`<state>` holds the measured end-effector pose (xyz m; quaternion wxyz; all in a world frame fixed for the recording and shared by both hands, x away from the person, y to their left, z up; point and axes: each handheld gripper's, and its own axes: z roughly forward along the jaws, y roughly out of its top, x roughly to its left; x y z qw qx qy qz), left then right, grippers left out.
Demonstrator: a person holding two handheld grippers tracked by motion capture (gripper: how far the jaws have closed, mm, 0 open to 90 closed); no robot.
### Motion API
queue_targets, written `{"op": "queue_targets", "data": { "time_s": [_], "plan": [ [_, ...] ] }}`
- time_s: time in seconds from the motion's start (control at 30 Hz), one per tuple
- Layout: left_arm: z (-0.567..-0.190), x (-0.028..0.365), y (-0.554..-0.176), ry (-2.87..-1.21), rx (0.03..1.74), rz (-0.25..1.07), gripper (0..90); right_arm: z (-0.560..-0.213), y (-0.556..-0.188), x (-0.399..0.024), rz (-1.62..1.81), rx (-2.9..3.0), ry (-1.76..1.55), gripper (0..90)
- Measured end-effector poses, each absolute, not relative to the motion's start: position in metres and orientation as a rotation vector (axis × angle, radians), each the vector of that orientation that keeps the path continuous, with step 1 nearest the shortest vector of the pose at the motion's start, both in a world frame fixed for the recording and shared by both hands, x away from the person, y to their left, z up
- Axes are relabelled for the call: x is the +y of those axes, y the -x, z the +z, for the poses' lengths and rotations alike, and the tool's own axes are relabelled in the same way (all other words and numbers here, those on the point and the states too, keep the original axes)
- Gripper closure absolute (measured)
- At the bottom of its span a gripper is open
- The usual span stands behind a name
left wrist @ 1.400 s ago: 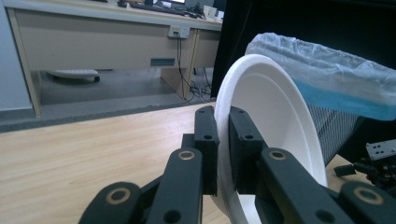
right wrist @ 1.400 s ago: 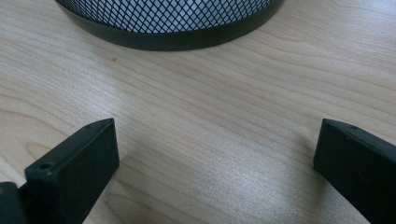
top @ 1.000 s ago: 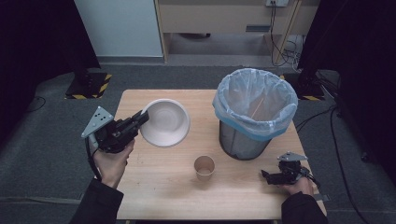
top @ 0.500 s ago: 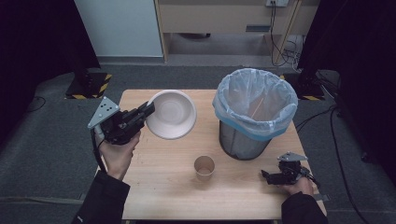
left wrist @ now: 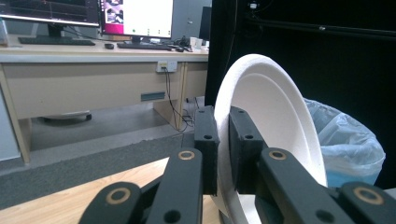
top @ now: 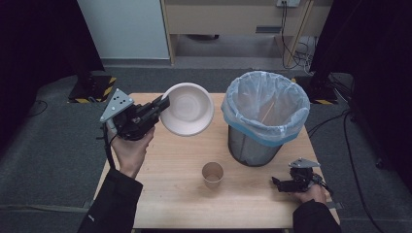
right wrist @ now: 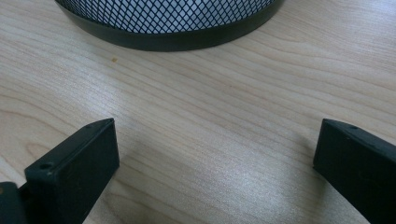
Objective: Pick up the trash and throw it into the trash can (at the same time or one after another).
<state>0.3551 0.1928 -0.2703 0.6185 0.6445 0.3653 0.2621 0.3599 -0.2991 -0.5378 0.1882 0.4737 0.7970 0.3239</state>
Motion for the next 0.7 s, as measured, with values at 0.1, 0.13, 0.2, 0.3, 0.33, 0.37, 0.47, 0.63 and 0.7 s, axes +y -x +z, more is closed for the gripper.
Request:
{"op": "queue_targets", "data": {
  "time_s": [0.1,0.13,0.2,0.3,0.33,0.37,0.47,0.63,0.7],
  "plan": [
    [-0.267,0.187,-0.357,-1.48,0.828,0.596,82.8,-0.538,-0.36,-0.299,0.913,2.241,-1.332,0.4],
    [-0.266,0.185,-0.358,-1.485,0.827,0.595,82.8,-0.538,-0.36,-0.299,0.913,2.241,-1.332,0.4],
    [-0.265,0.18,-0.359,-1.489,0.821,0.597,82.8,-0.538,-0.36,-0.299,0.913,2.241,-1.333,0.3],
    [-0.261,0.175,-0.361,-1.491,0.808,0.598,82.8,-0.538,-0.36,-0.299,0.914,2.241,-1.332,0.3],
    [-0.26,0.173,-0.361,-1.487,0.804,0.598,82.8,-0.538,-0.36,-0.299,0.914,2.241,-1.332,0.3],
    [-0.259,0.172,-0.362,-1.486,0.801,0.596,82.8,-0.538,-0.36,-0.299,0.914,2.241,-1.332,0.3],
    [-0.256,0.168,-0.364,-1.487,0.799,0.597,82.8,-0.538,-0.36,-0.299,0.914,2.241,-1.331,0.3],
    [-0.25,0.162,-0.366,-1.486,0.786,0.6,82.8,-0.538,-0.36,-0.299,0.914,2.24,-1.332,0.4],
    [-0.248,0.16,-0.367,-1.478,0.783,0.596,82.8,-0.538,-0.36,-0.299,0.914,2.24,-1.331,0.3]
  ]
}}
